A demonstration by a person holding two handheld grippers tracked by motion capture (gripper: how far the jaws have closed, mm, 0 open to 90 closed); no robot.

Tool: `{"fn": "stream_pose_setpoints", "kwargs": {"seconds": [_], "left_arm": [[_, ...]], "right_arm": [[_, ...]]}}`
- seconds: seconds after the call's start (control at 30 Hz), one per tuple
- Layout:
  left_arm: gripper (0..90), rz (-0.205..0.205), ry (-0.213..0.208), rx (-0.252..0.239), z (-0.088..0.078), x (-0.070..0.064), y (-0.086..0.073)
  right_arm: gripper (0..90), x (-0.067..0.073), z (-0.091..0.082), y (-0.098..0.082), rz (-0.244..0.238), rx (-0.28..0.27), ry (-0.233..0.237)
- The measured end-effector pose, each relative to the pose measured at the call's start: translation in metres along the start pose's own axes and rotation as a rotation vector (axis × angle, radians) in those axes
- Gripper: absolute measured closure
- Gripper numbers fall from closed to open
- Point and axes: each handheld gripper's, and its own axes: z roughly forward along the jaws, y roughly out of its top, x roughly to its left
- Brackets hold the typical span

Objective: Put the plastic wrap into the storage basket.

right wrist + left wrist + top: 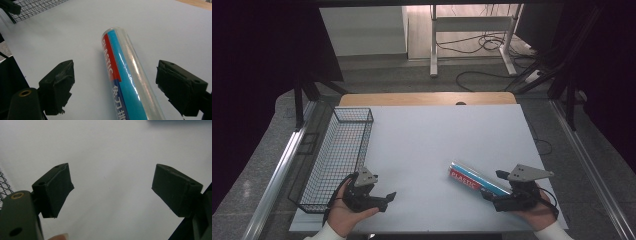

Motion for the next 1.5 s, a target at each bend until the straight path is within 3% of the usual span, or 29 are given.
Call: {"fn": "stream_pose_setpoints", "kwargs": {"seconds": [0.5,0.6,0.8,0.83,0.97,1.2,1.5], "left_arm": [[16.0,0.009,0.02,0.005,-0.001,-0.002,-0.003],[16.1,0.006,0.009,0.01,-0.002,-0.002,-0.005],[16.0,0.015,-0.005,0.007,-0.004,-0.004,-0.007],[16.0,0.015,-0.005,0.007,-0.004,-0.004,-0.007],[16.1,0.002,-0.012,-0.002,-0.005,-0.002,-0.007],[16.1,0.006,0.001,0.007,-0.003,-0.002,-0.005],[16.1,-0.006,0.008,0.014,-0.002,0.001,-0.007]], "right_arm": [[15.2,0.001,-0.003,0.003,-0.001,-0.006,-0.014],[16.1,0.002,-0.001,0.009,-0.006,0.021,-0.013],[16.6,0.005,0.007,0.026,-0.038,0.138,-0.024],[16.6,0.005,0.007,0.026,-0.038,0.138,-0.024],[14.4,0.005,0.016,0.034,-0.05,0.266,-0.039],[11.7,-0.002,0.03,0.041,-0.095,0.429,-0.064],[10.8,-0.011,0.055,0.037,-0.126,0.609,-0.039]]}}
